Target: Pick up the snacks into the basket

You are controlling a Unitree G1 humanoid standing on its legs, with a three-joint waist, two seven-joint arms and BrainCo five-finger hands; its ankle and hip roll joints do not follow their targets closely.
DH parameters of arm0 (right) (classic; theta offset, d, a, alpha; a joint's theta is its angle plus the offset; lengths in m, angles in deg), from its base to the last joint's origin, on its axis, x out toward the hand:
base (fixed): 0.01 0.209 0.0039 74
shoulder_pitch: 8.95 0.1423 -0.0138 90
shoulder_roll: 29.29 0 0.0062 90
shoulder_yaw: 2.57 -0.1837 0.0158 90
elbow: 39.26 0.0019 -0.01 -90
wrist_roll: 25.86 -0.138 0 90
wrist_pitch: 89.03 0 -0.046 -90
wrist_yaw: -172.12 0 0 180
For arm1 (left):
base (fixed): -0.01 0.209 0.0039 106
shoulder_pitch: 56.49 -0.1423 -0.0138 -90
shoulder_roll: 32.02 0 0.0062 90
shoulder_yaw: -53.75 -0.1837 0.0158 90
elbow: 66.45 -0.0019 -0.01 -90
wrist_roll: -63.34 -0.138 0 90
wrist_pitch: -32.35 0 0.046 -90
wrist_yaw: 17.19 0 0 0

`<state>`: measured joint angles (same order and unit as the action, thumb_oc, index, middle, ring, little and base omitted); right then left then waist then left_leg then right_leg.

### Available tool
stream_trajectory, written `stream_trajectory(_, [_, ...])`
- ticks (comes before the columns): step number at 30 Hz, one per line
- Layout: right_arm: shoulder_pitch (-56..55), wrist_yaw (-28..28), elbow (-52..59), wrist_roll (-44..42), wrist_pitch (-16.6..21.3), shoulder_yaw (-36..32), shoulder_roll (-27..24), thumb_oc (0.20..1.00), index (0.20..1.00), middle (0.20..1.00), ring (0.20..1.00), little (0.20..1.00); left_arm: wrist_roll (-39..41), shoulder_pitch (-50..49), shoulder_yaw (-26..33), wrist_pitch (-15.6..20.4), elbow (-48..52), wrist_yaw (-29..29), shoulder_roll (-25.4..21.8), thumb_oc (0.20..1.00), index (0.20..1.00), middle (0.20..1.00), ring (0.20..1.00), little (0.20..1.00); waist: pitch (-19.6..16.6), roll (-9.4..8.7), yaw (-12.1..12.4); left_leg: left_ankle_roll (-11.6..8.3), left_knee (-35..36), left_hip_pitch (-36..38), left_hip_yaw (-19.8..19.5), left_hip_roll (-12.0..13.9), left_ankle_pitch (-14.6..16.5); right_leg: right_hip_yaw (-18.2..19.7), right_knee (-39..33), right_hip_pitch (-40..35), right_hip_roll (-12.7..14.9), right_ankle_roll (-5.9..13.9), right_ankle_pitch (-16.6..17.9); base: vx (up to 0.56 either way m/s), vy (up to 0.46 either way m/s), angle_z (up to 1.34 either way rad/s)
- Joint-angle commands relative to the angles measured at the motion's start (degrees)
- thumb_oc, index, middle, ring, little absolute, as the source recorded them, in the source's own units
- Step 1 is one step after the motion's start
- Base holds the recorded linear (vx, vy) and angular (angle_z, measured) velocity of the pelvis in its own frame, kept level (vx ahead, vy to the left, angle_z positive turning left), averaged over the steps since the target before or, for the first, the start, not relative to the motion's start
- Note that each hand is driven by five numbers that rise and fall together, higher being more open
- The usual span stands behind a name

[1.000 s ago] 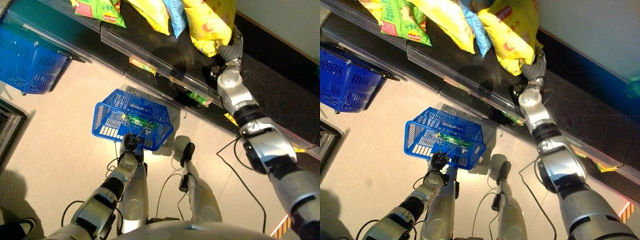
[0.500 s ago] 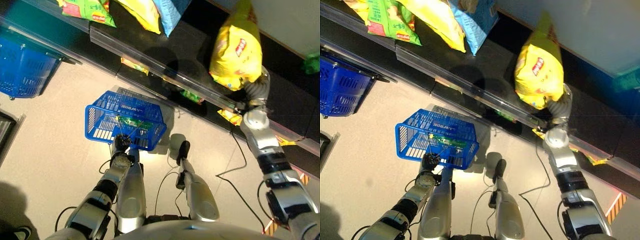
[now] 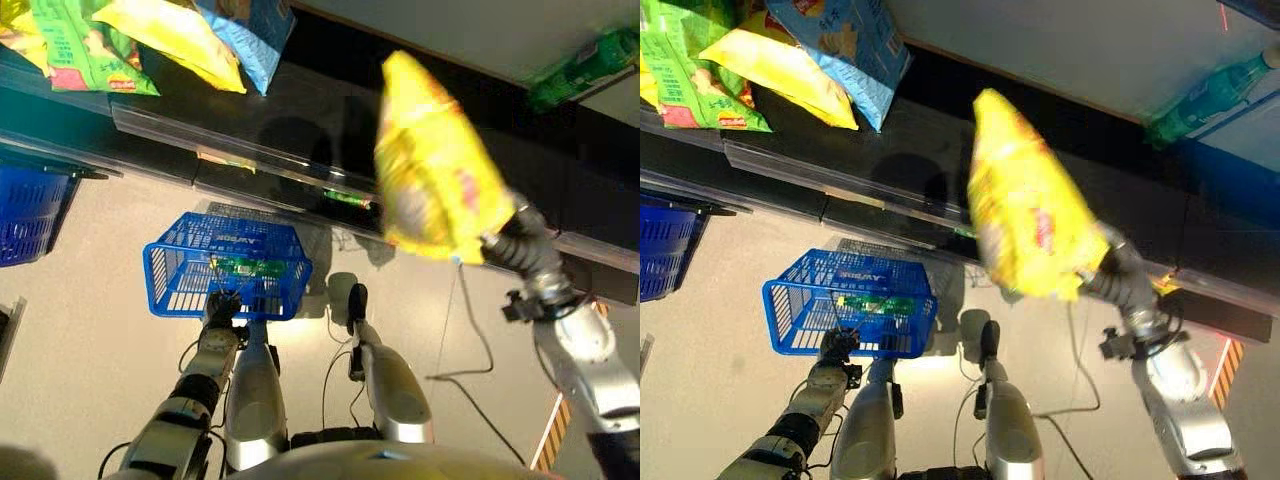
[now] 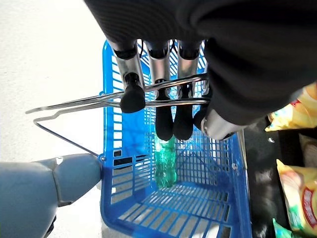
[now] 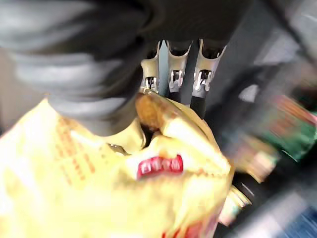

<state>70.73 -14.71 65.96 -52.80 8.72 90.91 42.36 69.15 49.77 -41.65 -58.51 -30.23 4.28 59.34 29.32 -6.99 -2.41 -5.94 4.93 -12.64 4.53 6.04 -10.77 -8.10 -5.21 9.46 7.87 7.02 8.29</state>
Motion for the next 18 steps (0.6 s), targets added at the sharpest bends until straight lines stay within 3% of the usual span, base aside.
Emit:
stream_trajectory(1, [-2.1, -3.6, 2.2, 5.0, 0.7, 0.0, -2.7, 0.200, 0.200, 0.200, 0.200, 0.200, 2.0, -0.4, 2.5, 1.2, -3.0, 0.5, -1.4, 0.200, 0.200, 0.200, 0.200, 0.200, -5.4, -0.99, -0.5, 1.28, -1.8, -0.1, 1.0, -0.6, 4.5, 1.9, 4.5, 4.1, 3.3, 4.14, -0.5, 0.01, 0.005, -0.11])
stream_trajectory(5, [-2.8, -1.3, -6.7, 15.0, -0.9, 4.9, -2.2, 0.200, 0.200, 0.200, 0.200, 0.200, 4.7, 3.3, 2.5, 2.1, -0.1, 1.8, -3.5, 0.200, 0.200, 0.200, 0.200, 0.200, -4.9, -0.90, -0.9, 1.26, -1.8, 0.2, 1.2, -0.4, 4.4, 2.0, 4.4, 4.0, 3.4, 4.23, -0.3, 0.00, 0.000, -0.04])
stream_trajectory(12, [0.4, 0.0, -18.3, 21.9, -2.7, 10.1, -0.8, 0.200, 0.200, 0.200, 0.200, 0.200, 7.8, 10.4, 1.1, 3.7, 6.6, 4.6, -7.8, 0.200, 0.200, 0.200, 0.200, 0.200, -3.4, -1.33, -0.9, 1.08, -1.1, -0.2, 1.1, -0.4, 3.7, 1.4, 3.7, 4.4, 3.5, 4.48, 0.6, -0.01, -0.008, -0.01])
stream_trajectory(18, [15.1, 9.9, -35.7, 36.8, -6.0, 18.0, 5.6, 0.200, 0.200, 0.200, 0.200, 0.200, 7.1, 15.3, -6.7, 5.4, 16.6, 5.1, -5.2, 0.200, 0.200, 0.200, 0.200, 0.200, -1.9, -0.99, 0.5, 0.92, -0.9, -2.4, 0.3, -0.3, 2.6, 0.4, 3.3, 5.5, 3.6, 4.47, 1.4, -0.03, -0.029, 0.04])
